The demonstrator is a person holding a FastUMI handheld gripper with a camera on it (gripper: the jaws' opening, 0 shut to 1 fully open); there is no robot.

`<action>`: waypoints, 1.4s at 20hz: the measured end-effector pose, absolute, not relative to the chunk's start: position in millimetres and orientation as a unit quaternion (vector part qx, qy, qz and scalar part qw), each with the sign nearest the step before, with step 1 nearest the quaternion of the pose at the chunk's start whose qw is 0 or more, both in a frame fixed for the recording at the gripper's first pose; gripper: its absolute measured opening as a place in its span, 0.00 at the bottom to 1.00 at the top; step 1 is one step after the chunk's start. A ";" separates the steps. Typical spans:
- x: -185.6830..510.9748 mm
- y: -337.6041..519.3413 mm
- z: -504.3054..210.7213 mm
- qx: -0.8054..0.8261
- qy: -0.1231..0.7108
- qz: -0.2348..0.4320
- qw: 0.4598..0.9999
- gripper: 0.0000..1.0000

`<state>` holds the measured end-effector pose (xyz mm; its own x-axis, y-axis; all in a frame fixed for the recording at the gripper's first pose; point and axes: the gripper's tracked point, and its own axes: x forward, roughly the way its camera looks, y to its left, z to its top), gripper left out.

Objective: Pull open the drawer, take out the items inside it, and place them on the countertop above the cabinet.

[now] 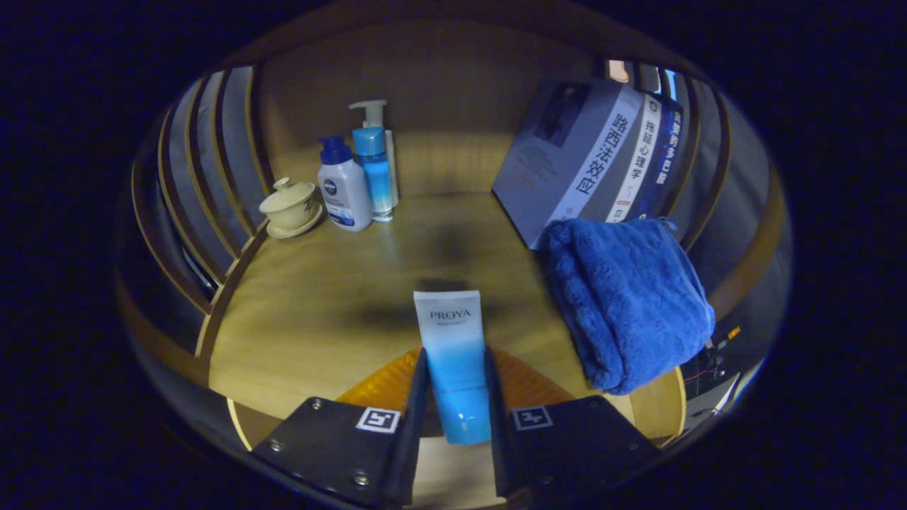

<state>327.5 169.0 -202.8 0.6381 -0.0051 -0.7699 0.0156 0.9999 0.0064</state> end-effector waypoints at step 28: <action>145.6 117.6 -41.8 -0.012 0.169 -0.042 0.985 0.51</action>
<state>145.6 117.6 -41.8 0.9394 -0.0867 -0.3318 0.0788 0.9962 -0.0373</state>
